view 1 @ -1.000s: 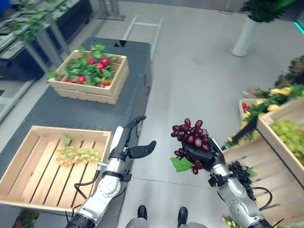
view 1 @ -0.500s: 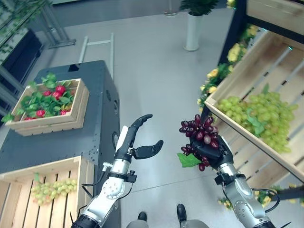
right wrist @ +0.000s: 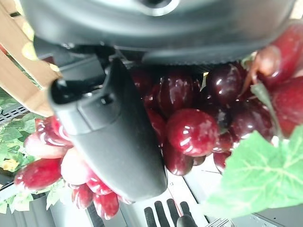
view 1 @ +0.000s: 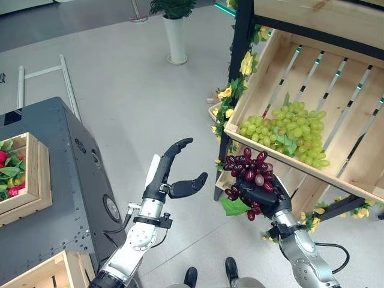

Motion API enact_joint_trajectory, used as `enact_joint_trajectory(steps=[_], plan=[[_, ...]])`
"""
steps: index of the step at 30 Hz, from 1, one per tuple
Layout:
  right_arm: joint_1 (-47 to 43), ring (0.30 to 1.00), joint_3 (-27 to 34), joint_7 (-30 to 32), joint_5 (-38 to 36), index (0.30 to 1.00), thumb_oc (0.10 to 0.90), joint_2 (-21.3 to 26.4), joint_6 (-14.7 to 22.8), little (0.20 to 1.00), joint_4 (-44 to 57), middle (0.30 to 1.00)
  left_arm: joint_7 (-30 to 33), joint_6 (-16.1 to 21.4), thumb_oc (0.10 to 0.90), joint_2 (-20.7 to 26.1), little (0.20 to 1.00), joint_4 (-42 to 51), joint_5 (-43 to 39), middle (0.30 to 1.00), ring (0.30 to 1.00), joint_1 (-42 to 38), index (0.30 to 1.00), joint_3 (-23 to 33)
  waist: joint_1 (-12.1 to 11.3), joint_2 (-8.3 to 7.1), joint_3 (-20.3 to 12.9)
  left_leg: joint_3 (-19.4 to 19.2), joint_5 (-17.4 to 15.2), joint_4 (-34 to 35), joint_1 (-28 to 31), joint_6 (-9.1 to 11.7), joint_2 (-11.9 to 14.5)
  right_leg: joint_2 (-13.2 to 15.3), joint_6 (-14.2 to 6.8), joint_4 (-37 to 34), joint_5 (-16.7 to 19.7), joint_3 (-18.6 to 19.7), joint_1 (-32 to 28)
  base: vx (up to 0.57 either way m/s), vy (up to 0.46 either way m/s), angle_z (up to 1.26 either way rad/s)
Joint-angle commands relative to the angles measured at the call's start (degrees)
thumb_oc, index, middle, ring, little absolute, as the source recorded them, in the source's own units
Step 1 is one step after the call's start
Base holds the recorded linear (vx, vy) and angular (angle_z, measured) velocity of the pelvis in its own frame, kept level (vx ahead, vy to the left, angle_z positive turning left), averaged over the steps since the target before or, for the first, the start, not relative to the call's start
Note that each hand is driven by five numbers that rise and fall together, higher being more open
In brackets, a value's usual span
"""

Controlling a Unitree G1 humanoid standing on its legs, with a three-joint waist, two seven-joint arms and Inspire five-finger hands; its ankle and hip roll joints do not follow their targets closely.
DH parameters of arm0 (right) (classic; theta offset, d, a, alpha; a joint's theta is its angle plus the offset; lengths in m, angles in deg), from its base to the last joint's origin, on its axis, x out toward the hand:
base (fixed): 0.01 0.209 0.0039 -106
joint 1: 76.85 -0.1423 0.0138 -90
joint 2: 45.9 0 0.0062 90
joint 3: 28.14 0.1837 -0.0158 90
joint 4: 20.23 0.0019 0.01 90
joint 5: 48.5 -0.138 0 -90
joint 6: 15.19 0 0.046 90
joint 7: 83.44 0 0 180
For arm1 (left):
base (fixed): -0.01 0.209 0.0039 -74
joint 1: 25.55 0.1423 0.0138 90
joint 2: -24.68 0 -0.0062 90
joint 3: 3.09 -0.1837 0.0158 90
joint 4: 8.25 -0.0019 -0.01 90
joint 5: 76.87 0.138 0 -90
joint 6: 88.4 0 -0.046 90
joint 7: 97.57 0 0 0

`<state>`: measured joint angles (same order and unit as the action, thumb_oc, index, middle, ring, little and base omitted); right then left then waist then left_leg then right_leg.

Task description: Pick up the fruits from the basket on one side to the basket on the other side

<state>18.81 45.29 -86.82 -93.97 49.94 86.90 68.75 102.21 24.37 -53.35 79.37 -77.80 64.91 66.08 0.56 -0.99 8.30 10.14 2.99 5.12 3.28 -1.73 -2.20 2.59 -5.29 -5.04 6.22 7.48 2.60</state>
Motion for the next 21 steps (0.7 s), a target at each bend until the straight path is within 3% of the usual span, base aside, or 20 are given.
enact_joint_trajectory(steps=[1, 5, 8, 12, 13, 16, 17, 21], plan=[[-4.0, 0.300, 2.1, -5.8, -1.5, 0.300, 0.400, -0.3, 2.9, 0.300, 3.6, 0.300, -1.3, 7.0, 0.800, 1.7, 0.900, 2.5, -2.0, 0.900, 0.900, -4.1, 0.900, 2.7, 0.4, -0.65, -4.2, -2.7, -0.9, -0.4, -2.4, -1.5, -0.8, 1.5, -0.3, 2.7, -0.2, -1.3, -1.5, -0.03, 0.237, -0.29], [-4.4, 0.300, 2.1, -9.2, -1.4, 0.300, 0.400, 0.4, 1.3, 0.300, 1.3, 0.300, -2.4, 7.2, 0.800, 1.9, 0.900, 2.4, -2.8, 0.900, 0.900, -4.7, 0.900, 2.8, 0.5, -1.05, -3.0, -3.8, -1.3, -0.7, -2.3, -2.6, -2.1, 2.6, -1.6, 3.2, 2.0, -0.6, 0.4, -0.04, 0.179, -0.39], [-5.5, 0.300, 2.7, -12.8, -1.4, 0.300, 0.400, 1.1, -0.8, 0.300, -0.7, 0.300, -1.9, 6.8, 0.800, 1.9, 0.900, 2.0, -2.9, 0.900, 0.900, -4.8, 0.900, 3.7, -0.2, -1.47, -2.6, -5.3, -1.6, -0.4, -2.1, -2.7, -2.0, 3.7, -2.7, 2.6, 3.6, -2.6, 1.7, -0.07, 0.058, -0.60], [-7.5, 0.300, 2.2, -14.6, -0.8, 0.300, 0.400, 2.2, -1.2, 0.300, -4.0, 0.300, -0.1, 5.5, 0.800, 2.1, 0.900, 1.4, -3.3, 0.900, 0.900, -5.6, 0.900, 4.6, -1.4, -1.41, -1.8, -7.9, -1.3, -1.2, -3.0, -3.3, -0.6, 3.3, -2.5, 10.7, 0.3, -5.9, 2.9, -0.09, -0.058, -0.71], [-7.6, 0.300, 1.7, -14.9, -0.6, 0.300, 0.400, 1.9, -1.0, 0.300, -5.2, 0.300, 0.6, 5.3, 0.800, 2.2, 0.900, 1.4, -3.4, 0.900, 0.900, -5.8, 0.900, 4.6, -2.0, -1.68, -1.6, -8.6, -1.6, -2.2, -3.6, -3.7, -0.3, 4.3, -2.2, 13.2, 0.5, -7.5, 3.0, -0.07, -0.166, -0.55], [-7.3, 0.300, 1.1, -14.8, 2.2, 0.300, 0.400, 1.4, -0.5, 0.300, -6.7, 0.300, 0.9, 4.9, 0.800, 2.1, 0.900, 2.0, -3.2, 0.900, 0.900, -5.3, 0.900, 5.1, -3.3, -2.32, -1.8, -8.2, -1.6, -2.6, -4.0, -3.6, 0.3, 6.5, -1.8, 10.3, 1.3, -9.6, 1.2, -0.01, -0.240, -0.28], [-7.5, 0.300, 0.2, -14.6, 3.5, 0.300, 0.400, 1.7, 0.0, 0.300, -7.4, 0.300, 1.3, 4.3, 0.800, 2.1, 0.900, 2.5, -3.3, 0.900, 0.900, -5.3, 0.900, 5.2, -4.1, -2.79, -2.3, -7.5, -1.3, -2.3, -4.5, -2.8, 1.2, 7.5, -1.9, 6.4, 1.7, -9.9, -0.1, -0.02, -0.364, -0.12], [-9.1, 0.300, -0.5, -13.9, 4.3, 0.300, 0.400, 2.7, -0.6, 0.300, -8.2, 0.300, 2.5, 4.2, 0.800, 1.8, 0.900, 1.7, -4.5, 0.900, 0.900, -6.1, 0.900, 5.4, -4.6, -4.11, -2.6, -6.6, -0.8, -1.4, -4.9, -0.5, 3.9, 6.7, -2.6, 1.7, 1.4, -9.5, -1.5, -0.02, -0.395, -0.09]])
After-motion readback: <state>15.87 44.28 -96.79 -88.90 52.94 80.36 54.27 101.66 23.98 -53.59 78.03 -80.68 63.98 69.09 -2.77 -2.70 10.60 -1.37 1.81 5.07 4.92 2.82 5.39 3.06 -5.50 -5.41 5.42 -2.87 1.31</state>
